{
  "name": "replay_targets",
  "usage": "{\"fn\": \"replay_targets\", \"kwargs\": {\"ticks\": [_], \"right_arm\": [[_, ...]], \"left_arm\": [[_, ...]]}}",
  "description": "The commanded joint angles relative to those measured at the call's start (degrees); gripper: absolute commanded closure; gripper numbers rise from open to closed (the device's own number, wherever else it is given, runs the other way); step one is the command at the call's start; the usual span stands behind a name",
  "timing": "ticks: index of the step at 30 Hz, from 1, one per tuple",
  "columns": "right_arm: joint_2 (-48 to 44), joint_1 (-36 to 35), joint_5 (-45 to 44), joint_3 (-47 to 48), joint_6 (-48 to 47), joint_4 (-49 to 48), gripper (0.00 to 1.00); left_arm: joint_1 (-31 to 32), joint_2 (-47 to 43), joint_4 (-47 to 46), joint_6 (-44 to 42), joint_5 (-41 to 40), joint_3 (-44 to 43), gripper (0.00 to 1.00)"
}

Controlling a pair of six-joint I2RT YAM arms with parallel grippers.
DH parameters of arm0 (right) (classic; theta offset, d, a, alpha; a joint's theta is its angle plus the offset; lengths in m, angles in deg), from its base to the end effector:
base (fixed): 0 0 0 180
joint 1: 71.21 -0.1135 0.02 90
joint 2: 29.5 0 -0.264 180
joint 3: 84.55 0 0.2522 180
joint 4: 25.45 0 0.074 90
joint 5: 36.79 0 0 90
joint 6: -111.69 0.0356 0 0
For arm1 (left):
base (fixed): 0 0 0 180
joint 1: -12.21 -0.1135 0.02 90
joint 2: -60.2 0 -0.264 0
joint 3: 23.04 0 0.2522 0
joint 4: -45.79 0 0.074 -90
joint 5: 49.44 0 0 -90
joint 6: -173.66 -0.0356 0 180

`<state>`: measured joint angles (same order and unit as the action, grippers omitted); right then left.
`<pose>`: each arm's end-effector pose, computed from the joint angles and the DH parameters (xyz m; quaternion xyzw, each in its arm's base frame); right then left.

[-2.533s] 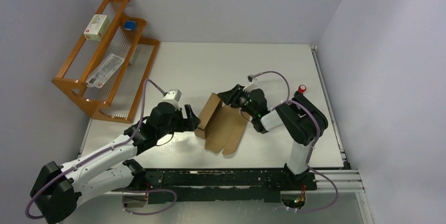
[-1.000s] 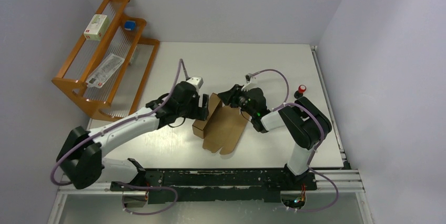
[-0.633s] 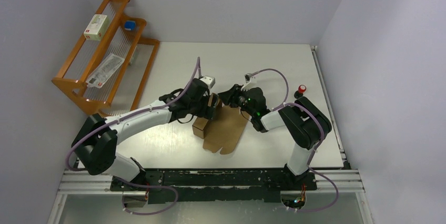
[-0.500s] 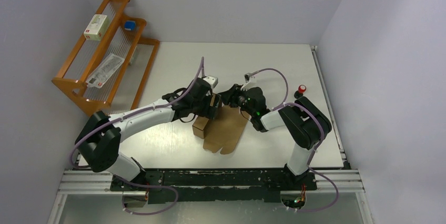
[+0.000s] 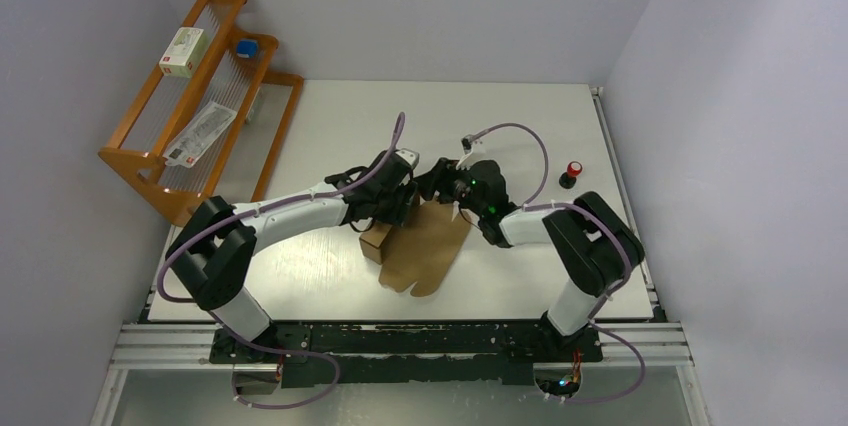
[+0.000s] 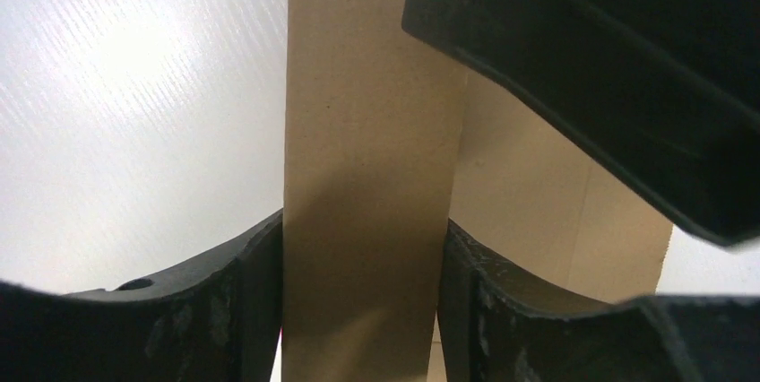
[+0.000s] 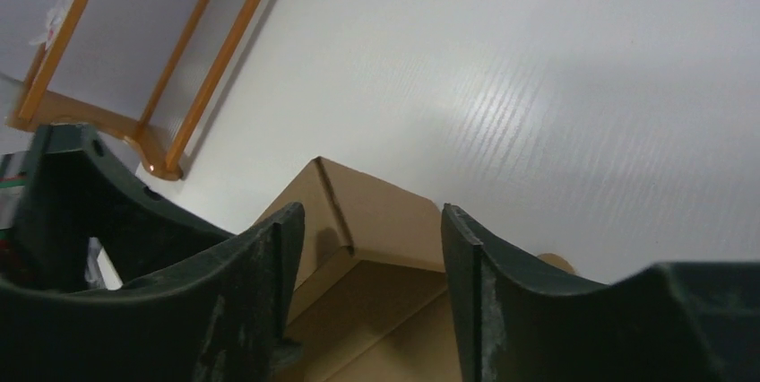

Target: Fold the paper box

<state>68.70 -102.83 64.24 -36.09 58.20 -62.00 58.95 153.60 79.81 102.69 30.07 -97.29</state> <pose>0.2746 0.1771 0.1575 -0.0264 0.7818 0.4087 0.4700 0.2372 -0.2426 0.2071 0.1982 0.9242 -0.0980 0.3113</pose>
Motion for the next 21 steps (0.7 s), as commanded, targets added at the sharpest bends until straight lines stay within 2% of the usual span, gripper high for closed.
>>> {"fn": "replay_targets", "kwargs": {"ticks": [1, 10, 18, 21], "right_arm": [[-6.55, -0.40, 0.68, 2.32, -3.18, 9.25, 0.36], [-20.75, 0.98, -10.19, 2.36, -8.28, 31.36, 0.26], [-32.63, 1.19, -14.63, 3.34, -13.23, 45.00, 0.22], [-34.55, 1.24, -15.39, 5.74, -14.25, 49.57, 0.21]], "left_arm": [[0.41, -1.10, -0.38, -0.55, -1.31, -1.82, 0.42], [-3.90, -4.83, -7.54, 2.56, 3.58, 3.36, 0.44], [-14.74, -6.76, -23.26, 12.21, 18.72, 13.18, 0.44], [-16.99, -6.04, -28.12, 15.49, 21.65, 15.29, 0.44]]}}
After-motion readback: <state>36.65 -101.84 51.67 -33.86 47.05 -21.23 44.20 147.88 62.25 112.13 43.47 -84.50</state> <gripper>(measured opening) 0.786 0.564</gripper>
